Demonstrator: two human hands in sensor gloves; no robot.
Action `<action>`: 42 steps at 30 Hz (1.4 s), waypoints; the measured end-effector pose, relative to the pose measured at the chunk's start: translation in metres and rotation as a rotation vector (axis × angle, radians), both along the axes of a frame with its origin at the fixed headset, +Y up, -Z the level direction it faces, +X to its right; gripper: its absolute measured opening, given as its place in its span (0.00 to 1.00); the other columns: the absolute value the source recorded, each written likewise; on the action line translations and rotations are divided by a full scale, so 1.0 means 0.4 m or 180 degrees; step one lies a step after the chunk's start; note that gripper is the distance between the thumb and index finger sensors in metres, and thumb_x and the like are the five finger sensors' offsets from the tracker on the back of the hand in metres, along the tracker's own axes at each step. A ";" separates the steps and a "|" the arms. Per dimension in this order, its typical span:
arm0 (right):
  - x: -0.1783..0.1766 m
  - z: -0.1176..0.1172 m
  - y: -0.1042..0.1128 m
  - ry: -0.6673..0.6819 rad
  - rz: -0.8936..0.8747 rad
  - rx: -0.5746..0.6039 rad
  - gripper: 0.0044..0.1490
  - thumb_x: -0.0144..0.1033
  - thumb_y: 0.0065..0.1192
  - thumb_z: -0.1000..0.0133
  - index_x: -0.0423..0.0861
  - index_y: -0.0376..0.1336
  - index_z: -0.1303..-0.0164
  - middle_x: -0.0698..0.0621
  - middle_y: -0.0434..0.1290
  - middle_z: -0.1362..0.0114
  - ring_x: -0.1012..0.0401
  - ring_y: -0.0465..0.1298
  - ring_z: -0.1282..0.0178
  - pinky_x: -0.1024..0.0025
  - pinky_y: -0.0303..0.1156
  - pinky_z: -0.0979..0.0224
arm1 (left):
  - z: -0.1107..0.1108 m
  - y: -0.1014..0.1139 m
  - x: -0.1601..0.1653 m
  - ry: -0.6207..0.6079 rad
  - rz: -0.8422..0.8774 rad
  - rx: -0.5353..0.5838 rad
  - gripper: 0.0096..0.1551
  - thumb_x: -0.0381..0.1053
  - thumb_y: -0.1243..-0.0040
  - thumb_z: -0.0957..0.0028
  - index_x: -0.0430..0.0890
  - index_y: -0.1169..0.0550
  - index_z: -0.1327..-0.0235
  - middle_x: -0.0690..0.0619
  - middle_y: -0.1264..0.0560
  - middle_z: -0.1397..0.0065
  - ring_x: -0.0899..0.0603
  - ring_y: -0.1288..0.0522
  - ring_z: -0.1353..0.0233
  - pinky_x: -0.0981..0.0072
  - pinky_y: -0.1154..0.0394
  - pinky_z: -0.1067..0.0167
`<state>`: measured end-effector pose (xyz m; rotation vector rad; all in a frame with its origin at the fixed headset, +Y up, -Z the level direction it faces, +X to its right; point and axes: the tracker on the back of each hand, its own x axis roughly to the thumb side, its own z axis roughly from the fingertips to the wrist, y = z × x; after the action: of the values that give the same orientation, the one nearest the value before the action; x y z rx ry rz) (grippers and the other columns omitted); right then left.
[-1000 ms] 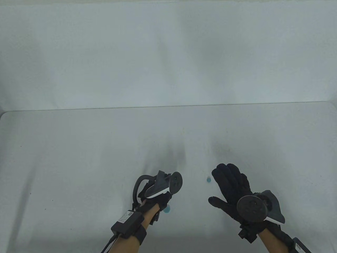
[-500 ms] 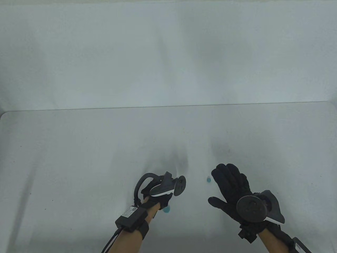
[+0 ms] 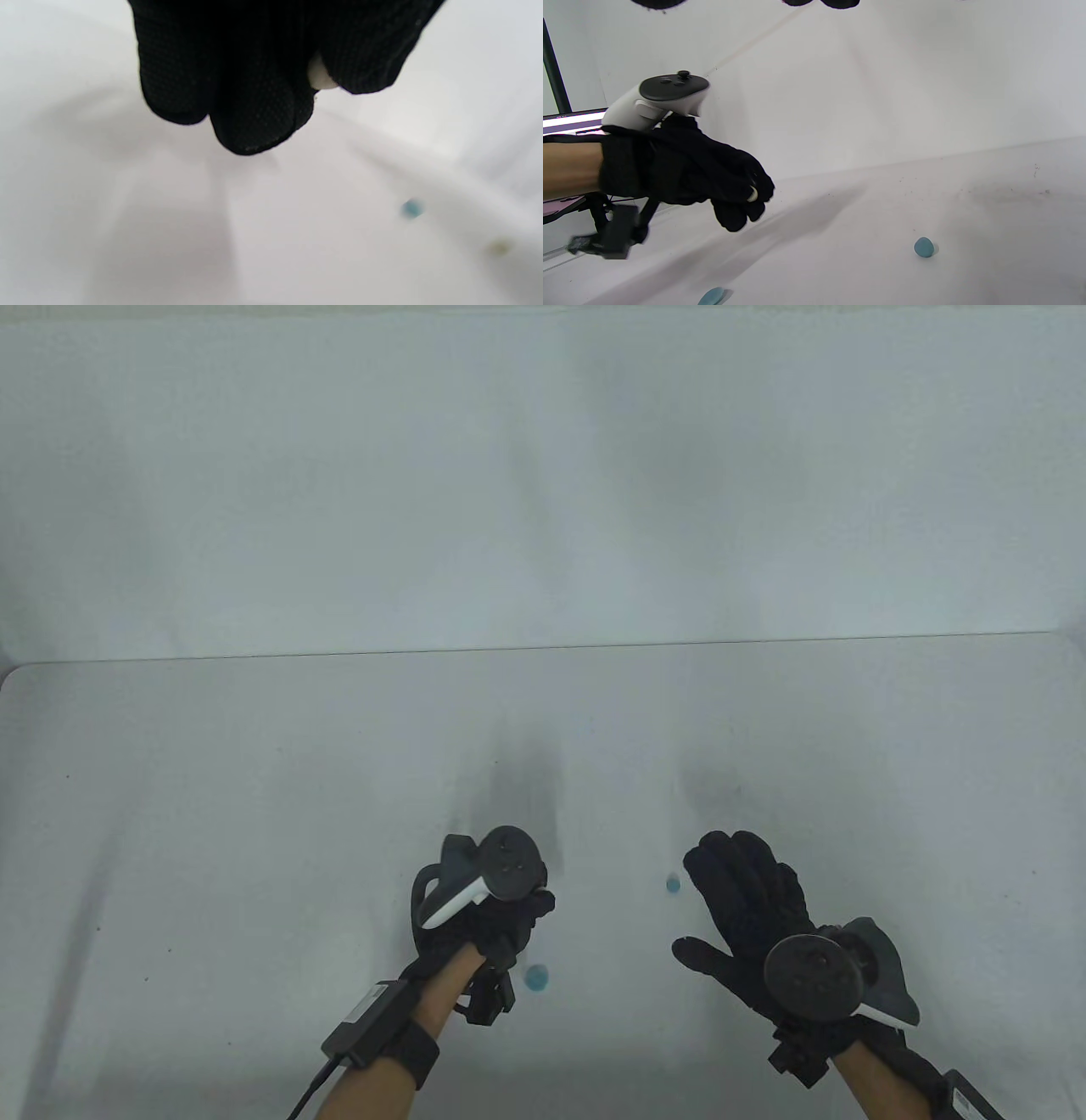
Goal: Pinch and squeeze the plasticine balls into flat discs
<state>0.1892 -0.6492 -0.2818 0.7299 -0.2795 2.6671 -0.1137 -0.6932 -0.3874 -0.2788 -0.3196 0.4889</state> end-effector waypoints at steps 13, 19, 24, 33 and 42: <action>0.002 -0.005 -0.002 -0.0028 -0.0017 -0.0075 0.53 0.68 0.39 0.39 0.44 0.41 0.13 0.40 0.44 0.09 0.34 0.46 0.12 0.26 0.51 0.23 | 0.121 -0.015 -0.131 0.0279 0.2885 -0.1234 0.29 0.46 0.46 0.41 0.33 0.25 0.31 0.37 0.21 0.36 0.40 0.15 0.42 0.49 0.20 0.40; 0.002 -0.007 -0.003 -0.0033 -0.0022 -0.0110 0.53 0.68 0.39 0.39 0.44 0.41 0.13 0.40 0.44 0.09 0.34 0.46 0.12 0.26 0.51 0.23 | 0.145 -0.046 -0.150 0.0440 0.3186 -0.1368 0.28 0.43 0.47 0.42 0.32 0.25 0.32 0.39 0.19 0.38 0.42 0.13 0.43 0.53 0.18 0.41; 0.002 -0.008 -0.003 -0.0033 -0.0016 -0.0122 0.53 0.67 0.39 0.39 0.44 0.41 0.13 0.40 0.44 0.09 0.34 0.46 0.12 0.27 0.51 0.23 | 0.142 -0.059 -0.159 0.0600 0.3122 -0.1207 0.27 0.43 0.47 0.44 0.34 0.24 0.34 0.43 0.18 0.40 0.46 0.12 0.45 0.57 0.16 0.42; 0.001 -0.008 -0.003 -0.0033 0.0001 -0.0117 0.53 0.68 0.39 0.39 0.44 0.41 0.13 0.40 0.44 0.09 0.34 0.46 0.12 0.27 0.51 0.23 | 0.139 -0.092 -0.163 0.0519 0.3674 -0.1640 0.40 0.52 0.55 0.37 0.28 0.41 0.21 0.29 0.36 0.24 0.31 0.26 0.29 0.45 0.29 0.32; 0.000 -0.008 -0.004 -0.0023 0.0008 -0.0115 0.53 0.68 0.40 0.39 0.43 0.41 0.13 0.40 0.44 0.09 0.34 0.46 0.12 0.27 0.51 0.23 | 0.143 -0.082 -0.163 0.0686 0.3412 -0.1326 0.29 0.49 0.39 0.45 0.36 0.24 0.35 0.43 0.18 0.39 0.46 0.12 0.44 0.59 0.16 0.42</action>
<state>0.1892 -0.6509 -0.2849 0.7104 -0.2317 2.6706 -0.1787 -0.7260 -0.3300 -0.4456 -0.1281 1.6413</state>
